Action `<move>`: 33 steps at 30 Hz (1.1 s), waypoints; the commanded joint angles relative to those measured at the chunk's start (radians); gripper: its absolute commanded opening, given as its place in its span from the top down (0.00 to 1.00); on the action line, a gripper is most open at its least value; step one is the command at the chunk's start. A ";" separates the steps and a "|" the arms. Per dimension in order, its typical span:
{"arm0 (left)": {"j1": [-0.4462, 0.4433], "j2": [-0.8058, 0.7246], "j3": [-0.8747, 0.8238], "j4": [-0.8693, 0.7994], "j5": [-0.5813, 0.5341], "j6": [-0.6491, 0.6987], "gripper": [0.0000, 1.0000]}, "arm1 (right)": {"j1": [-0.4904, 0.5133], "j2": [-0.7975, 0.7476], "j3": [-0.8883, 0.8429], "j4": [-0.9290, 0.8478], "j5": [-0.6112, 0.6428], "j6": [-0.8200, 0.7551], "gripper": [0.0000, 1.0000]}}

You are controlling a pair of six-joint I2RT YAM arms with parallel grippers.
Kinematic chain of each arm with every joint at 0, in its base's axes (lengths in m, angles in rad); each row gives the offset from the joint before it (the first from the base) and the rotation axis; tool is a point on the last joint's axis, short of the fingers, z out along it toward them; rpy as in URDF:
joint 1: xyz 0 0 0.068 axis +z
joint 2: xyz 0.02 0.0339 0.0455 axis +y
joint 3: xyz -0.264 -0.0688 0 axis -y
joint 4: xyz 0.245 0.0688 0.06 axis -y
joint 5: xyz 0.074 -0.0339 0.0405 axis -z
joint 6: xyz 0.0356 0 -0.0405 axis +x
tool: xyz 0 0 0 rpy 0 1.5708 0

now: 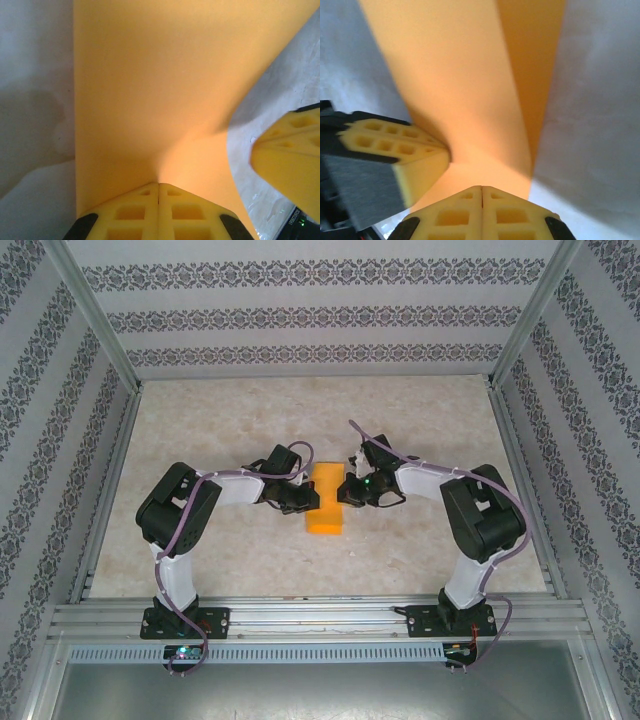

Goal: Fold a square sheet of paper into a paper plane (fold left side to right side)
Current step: Hold the square sheet of paper at the center of the table.

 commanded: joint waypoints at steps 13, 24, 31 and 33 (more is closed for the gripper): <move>-0.002 0.048 0.001 -0.064 -0.026 -0.004 0.95 | 0.058 0.140 0.126 0.120 -0.027 0.070 1.00; -0.002 0.055 0.003 -0.065 -0.012 0.002 0.95 | 0.063 0.223 0.197 0.023 0.049 0.021 1.00; -0.002 0.046 -0.023 -0.060 0.005 -0.008 0.95 | 0.060 0.272 0.228 -0.095 0.128 -0.010 1.00; -0.003 0.042 -0.037 -0.056 0.012 -0.014 0.95 | 0.054 0.285 0.233 -0.114 0.140 -0.018 1.00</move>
